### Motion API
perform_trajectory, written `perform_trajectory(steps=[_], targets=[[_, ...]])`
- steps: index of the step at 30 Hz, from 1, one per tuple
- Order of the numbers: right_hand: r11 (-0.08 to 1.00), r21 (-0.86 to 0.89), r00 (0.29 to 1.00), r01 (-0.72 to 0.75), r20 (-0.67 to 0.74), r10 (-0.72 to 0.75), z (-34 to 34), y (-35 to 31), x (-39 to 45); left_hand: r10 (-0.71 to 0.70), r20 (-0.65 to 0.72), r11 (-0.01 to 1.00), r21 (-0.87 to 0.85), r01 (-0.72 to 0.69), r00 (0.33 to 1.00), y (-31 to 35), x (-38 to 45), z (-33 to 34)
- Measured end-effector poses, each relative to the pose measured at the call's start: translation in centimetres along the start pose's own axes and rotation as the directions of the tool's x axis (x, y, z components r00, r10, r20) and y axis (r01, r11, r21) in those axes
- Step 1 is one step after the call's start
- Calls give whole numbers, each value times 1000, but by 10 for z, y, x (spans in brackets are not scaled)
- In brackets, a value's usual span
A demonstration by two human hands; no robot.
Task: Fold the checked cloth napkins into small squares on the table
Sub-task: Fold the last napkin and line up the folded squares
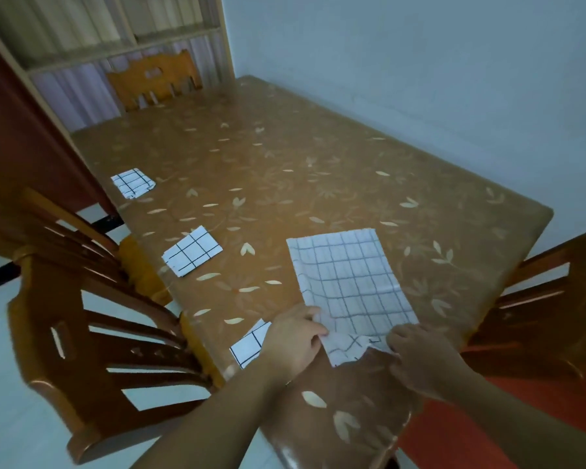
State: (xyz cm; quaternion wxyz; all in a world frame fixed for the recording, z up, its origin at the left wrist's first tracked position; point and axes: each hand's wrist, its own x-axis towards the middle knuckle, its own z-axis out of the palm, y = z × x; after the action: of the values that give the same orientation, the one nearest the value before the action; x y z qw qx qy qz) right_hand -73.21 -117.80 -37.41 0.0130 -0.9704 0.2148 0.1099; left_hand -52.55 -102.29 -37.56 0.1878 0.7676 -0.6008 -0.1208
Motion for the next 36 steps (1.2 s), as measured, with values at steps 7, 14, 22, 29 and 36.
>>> perform_trajectory(steps=[7,14,22,29,36], targets=[[958,217,967,189,-212,-143,11,50,10,-140,227,963,259,79,964,13,36,15],[908,414,997,63,8,-73,8,102,19,-271,93,961,85,263,958,32,39,21],[780,605,939,-158,337,-71,-38,111,44,-297,202,935,-138,327,933,27,47,23],[734,629,933,-257,359,19,-76,126,45,-199,150,977,-44,208,968,21,62,17],[467,796,922,-385,360,146,-67,148,60,-348,148,799,-470,375,926,15,75,27]])
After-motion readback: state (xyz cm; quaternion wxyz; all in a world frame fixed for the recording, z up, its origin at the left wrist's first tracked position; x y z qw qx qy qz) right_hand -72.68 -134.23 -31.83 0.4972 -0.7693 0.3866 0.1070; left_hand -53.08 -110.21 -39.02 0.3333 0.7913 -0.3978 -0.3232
